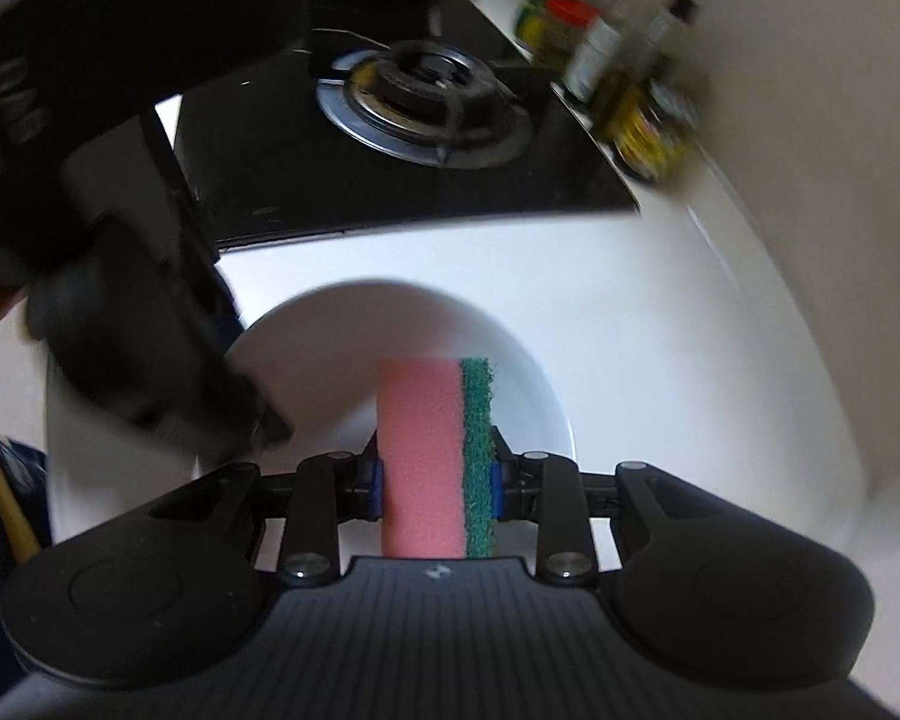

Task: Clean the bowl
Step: 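Hold the bowl with the left gripper while the right scrubs the bowl interior again, then hold the bowl with the left gripper while the right wipes the sponge along the rim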

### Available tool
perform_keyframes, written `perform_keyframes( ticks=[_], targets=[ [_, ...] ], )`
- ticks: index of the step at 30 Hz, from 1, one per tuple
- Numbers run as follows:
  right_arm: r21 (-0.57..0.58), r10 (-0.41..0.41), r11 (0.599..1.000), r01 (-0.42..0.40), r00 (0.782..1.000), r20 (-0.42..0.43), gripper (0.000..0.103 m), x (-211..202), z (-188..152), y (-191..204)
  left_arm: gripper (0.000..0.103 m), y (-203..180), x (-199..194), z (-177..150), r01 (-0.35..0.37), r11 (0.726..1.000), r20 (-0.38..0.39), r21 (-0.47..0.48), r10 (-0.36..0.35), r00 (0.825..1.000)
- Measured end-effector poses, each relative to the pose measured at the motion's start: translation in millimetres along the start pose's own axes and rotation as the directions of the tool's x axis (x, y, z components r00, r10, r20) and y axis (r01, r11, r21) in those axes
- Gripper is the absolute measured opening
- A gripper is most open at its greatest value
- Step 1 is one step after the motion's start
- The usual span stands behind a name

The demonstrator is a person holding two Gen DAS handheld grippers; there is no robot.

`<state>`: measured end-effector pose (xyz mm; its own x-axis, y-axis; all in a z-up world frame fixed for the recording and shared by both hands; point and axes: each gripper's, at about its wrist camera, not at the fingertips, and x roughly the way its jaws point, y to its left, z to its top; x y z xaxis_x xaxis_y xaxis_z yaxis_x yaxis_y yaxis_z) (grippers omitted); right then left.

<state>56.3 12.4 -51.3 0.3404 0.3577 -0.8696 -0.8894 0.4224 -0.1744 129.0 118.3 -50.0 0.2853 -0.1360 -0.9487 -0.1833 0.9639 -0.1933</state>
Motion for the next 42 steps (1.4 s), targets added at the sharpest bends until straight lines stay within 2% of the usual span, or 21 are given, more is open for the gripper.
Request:
perform_keyframes(
  ticks=[3,6,9,11,13,14,15,16,19,22,25,26,29,32,34,35,36,37,39,41,42],
  targets=[
    [-0.03,0.019,0.999,-0.019,1.0,0.005,0.026,-6.6,-9.8,6.9,0.008,-4.8,-7.4,26.4,0.006,0.998,0.02,0.064,-0.007,1.0],
    [-0.205,0.032,0.978,-0.028,0.999,0.014,0.026,-3.5,-14.4,27.9,0.011,-26.8,-1.6,52.8,-0.029,0.978,-0.019,0.208,0.033,0.999],
    [-0.304,0.067,0.951,-0.053,0.997,0.035,0.026,-4.1,-16.7,35.7,0.015,-54.2,12.8,59.6,-0.076,0.901,-0.021,0.428,0.094,0.995],
    [-0.367,0.1,0.927,-0.075,0.994,0.05,0.026,-4.8,-18.4,39.5,0.015,-72.6,26.3,60.5,-0.074,0.81,-0.052,0.582,0.127,0.991],
    [-0.377,0.13,0.921,-0.102,0.99,0.05,0.026,-5.2,-18.6,36.7,0.016,-88.3,39.2,63.7,-0.037,0.739,-0.093,0.673,0.135,0.987],
    [-0.376,0.148,0.919,-0.119,0.988,0.051,0.026,-3.6,-15.9,33.9,0.017,-92.9,44.7,66.2,-0.012,0.727,-0.124,0.687,0.132,0.983],
    [-0.374,0.158,0.919,-0.126,0.986,0.055,0.026,-4.0,-17.1,30.0,0.018,-88.8,48.7,69.2,0.006,0.74,-0.146,0.672,0.125,0.981],
    [-0.343,0.163,0.93,-0.132,0.985,0.062,0.026,-4.1,-17.1,23.7,0.018,-80.4,52.6,75.7,0.03,0.778,-0.175,0.627,0.104,0.979],
    [-0.149,0.143,0.98,-0.13,0.987,0.076,0.026,-3.8,-12.4,5.0,0.018,-62.5,43.7,71.3,0.047,0.851,-0.172,0.523,0.051,0.984],
    [-0.051,0.057,0.997,-0.053,0.995,0.081,0.026,4.8,0.8,7.7,0.016,-50.8,33.7,56.4,0.036,0.897,-0.148,0.44,0.033,0.988],
    [0.069,-0.006,0.998,0.0,0.996,0.091,0.026,11.0,14.5,16.5,0.014,-37.0,28.5,42.4,-0.027,0.927,-0.105,0.373,0.071,0.992],
    [0.062,-0.002,0.998,-0.005,0.995,0.099,0.026,10.8,14.7,22.0,0.014,-31.7,27.0,39.0,-0.037,0.938,-0.103,0.343,0.076,0.992],
    [-0.21,0.06,0.977,-0.032,0.99,0.127,0.027,3.4,2.8,47.1,0.013,-22.8,19.9,29.4,-0.061,0.956,-0.079,0.285,0.086,0.993],
    [-0.513,0.165,0.854,-0.089,0.981,0.105,0.026,-13.3,-24.1,55.3,0.015,-25.2,10.8,18.2,-0.07,0.973,-0.061,0.218,0.085,0.995],
    [-0.614,0.237,0.774,-0.153,0.97,0.057,0.026,-27.9,-40.0,42.3,0.015,-23.8,9.9,11.5,-0.045,0.989,-0.067,0.143,0.055,0.996],
    [-0.628,0.27,0.754,-0.19,0.962,0.034,0.026,-35.5,-45.9,33.1,0.014,-23.0,8.6,8.4,-0.031,0.993,-0.075,0.112,0.039,0.996],
    [-0.631,0.284,0.745,-0.215,0.959,0.009,0.026,-40.7,-49.8,24.2,0.011,-22.0,7.3,7.9,-0.017,0.996,-0.081,0.085,0.024,0.996],
    [-0.639,0.253,0.741,-0.207,0.967,-0.021,0.026,-43.5,-51.4,17.4,0.009,-21.5,6.6,1.8,0.003,0.999,-0.085,0.044,0.001,0.996],
    [-0.645,0.198,0.741,-0.187,0.979,-0.056,0.026,-44.6,-47.3,8.4,0.008,-26.5,2.7,-10.5,-0.001,1.0,-0.071,0.031,0.003,0.998],
    [-0.594,0.118,0.796,-0.114,0.993,-0.032,0.026,-54.7,-43.2,-15.5,0.009,-32.8,-1.3,-21.3,-0.016,0.999,-0.052,0.039,0.018,0.999],
    [-0.562,0.106,0.823,-0.08,0.994,0.014,0.026,-62.5,-41.1,-26.7,0.009,-34.9,-2.3,-23.7,-0.026,0.999,-0.045,0.043,0.028,0.999]
  ],
)
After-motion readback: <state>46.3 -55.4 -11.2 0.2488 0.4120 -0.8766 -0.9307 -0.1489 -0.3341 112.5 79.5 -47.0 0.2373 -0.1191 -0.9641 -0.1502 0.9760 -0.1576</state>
